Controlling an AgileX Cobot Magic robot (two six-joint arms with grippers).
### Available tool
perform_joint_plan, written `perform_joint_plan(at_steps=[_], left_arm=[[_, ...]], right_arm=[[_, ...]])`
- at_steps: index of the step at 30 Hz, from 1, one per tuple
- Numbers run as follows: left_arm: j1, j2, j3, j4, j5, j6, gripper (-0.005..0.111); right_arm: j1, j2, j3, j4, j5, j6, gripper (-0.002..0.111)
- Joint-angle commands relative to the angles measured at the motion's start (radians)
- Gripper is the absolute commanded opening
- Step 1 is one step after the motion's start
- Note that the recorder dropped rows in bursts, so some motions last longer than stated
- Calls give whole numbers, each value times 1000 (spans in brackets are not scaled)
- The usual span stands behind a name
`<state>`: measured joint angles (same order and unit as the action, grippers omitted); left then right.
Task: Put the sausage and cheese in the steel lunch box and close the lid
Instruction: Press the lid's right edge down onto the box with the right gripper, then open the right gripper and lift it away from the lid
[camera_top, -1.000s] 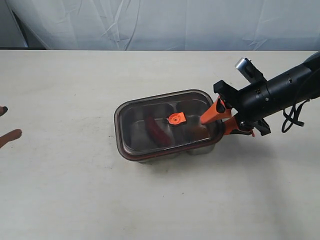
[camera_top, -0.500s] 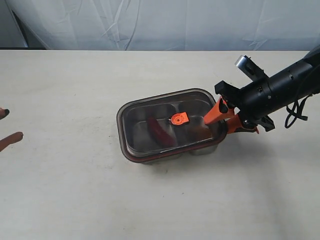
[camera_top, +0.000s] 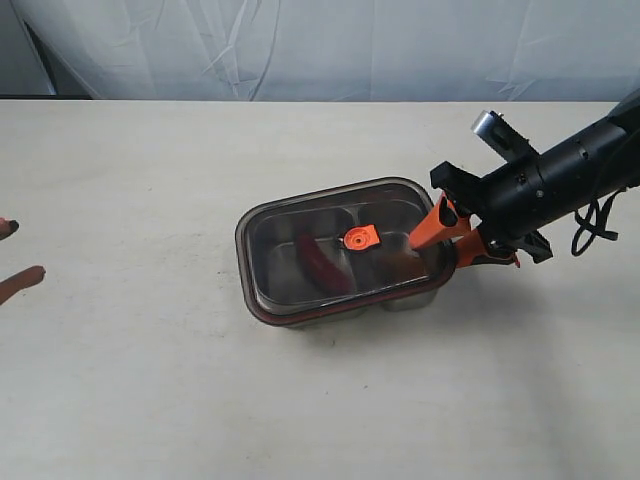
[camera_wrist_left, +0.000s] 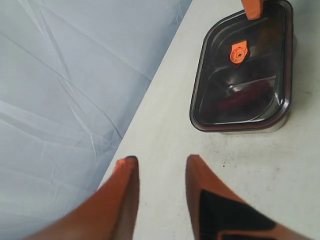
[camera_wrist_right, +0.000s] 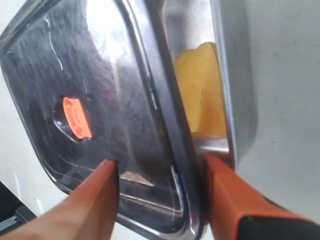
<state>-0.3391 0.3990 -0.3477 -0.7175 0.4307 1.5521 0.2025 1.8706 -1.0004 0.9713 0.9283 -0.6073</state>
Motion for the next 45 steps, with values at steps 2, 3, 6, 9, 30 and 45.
perform_joint_plan(at_steps=[2, 3, 6, 9, 30, 45], left_arm=[[-2, -4, -4, 70, -3, -4, 45], [-2, -4, -4, 80, -5, -4, 48], [-2, -4, -4, 77, -5, -4, 50], [-2, -4, -4, 64, -5, -4, 50], [-2, -4, -4, 59, -5, -8, 50], [-2, -4, -4, -14, 40, 58, 47]], right_arm=[[-13, 0, -2, -45, -18, -3, 50], [-13, 0, -2, -45, -18, -1, 50], [-13, 0, -2, -45, -18, 5, 50], [-13, 0, -2, -45, -18, 5, 50], [-14, -75, -32, -186, -20, 60, 50], [-14, -178, -35, -210, 18, 60, 50]])
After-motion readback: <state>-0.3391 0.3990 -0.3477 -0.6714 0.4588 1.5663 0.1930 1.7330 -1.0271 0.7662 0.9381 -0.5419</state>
